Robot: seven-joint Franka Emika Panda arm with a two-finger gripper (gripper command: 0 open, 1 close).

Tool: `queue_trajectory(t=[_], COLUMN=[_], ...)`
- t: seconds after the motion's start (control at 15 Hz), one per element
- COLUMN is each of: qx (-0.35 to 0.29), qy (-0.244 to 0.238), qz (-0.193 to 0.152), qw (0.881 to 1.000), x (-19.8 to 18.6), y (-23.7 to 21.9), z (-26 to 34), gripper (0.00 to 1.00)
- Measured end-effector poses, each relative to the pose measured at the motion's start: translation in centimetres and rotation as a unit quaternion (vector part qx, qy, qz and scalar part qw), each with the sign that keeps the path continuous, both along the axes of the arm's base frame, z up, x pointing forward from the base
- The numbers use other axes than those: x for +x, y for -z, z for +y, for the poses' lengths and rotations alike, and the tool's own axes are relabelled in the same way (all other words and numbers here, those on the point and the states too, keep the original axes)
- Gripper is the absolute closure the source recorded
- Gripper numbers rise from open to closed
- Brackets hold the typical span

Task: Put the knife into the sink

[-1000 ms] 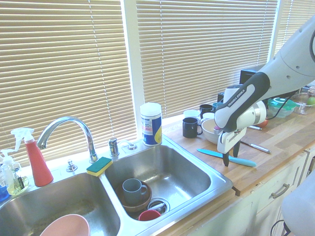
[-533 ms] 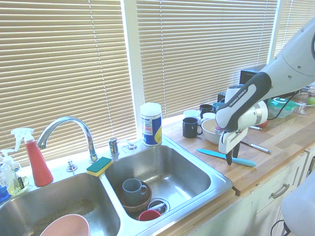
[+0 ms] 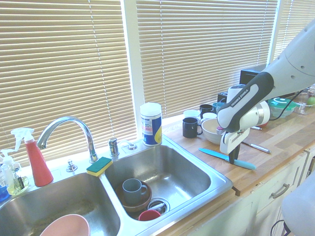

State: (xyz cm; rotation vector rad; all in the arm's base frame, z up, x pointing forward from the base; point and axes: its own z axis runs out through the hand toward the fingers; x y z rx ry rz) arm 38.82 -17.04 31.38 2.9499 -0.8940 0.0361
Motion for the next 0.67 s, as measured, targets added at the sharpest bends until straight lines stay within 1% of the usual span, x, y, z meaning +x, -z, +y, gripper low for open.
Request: queue_trajectory(t=[0.2, 0.33, 0.47, 0.67], qx=[0.001, 0.002, 0.003, 0.004], qy=[0.003, 0.006, 0.007, 0.0], qz=[0.002, -0.005, -0.022, -0.051], qw=[1.0, 1.0, 1.0, 0.999], x=[-0.2, -0.4, -0.4, -0.1], y=[-0.3, -1.7, -4.6, -10.0], z=[-0.2, -0.1, 0.3, 1.6], gripper=[1.0, 1.0, 1.0, 1.0])
